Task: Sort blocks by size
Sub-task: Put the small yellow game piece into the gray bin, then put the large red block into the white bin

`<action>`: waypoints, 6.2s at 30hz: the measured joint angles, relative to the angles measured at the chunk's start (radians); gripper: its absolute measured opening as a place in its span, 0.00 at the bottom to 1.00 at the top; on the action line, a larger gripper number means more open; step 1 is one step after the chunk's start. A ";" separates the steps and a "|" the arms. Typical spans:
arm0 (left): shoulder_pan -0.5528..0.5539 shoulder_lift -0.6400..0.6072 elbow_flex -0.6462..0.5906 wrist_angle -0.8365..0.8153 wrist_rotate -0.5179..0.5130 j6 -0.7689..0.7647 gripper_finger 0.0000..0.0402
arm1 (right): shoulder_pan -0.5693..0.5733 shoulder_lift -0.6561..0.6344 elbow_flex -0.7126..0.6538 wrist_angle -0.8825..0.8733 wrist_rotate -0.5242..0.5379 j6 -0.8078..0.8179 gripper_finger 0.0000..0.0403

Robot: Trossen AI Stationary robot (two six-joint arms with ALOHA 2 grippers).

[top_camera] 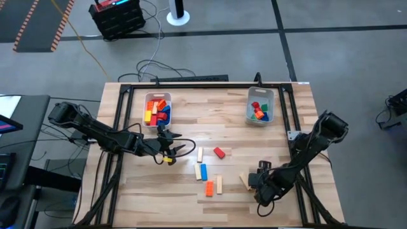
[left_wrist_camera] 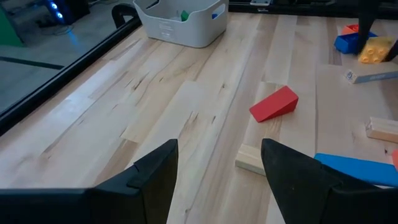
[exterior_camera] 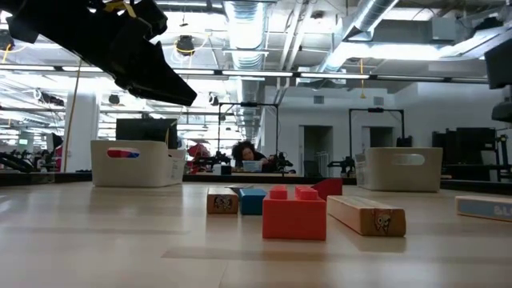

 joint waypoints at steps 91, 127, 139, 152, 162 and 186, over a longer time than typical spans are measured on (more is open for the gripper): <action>0.005 0.000 0.000 -0.028 0.024 0.003 0.56 | -0.971 -0.574 -0.013 -0.037 0.152 -0.670 0.64; -0.016 0.000 0.000 -0.043 0.025 -0.084 0.56 | -0.454 0.142 -0.049 0.746 0.437 -0.283 0.64; -0.016 0.000 0.000 -0.042 0.026 -0.104 0.56 | -0.388 0.143 -0.129 0.857 0.539 -0.210 0.64; -0.014 0.000 0.000 -0.040 0.025 -0.094 0.56 | -0.375 0.144 -0.179 0.921 0.518 -0.199 0.64; -0.014 0.000 -0.001 -0.038 0.025 -0.090 0.56 | -0.390 0.253 -0.179 1.046 0.498 -0.233 0.64; -0.013 0.000 -0.001 -0.045 0.024 -0.077 0.56 | -0.438 -0.136 -0.179 0.632 0.564 -0.372 0.38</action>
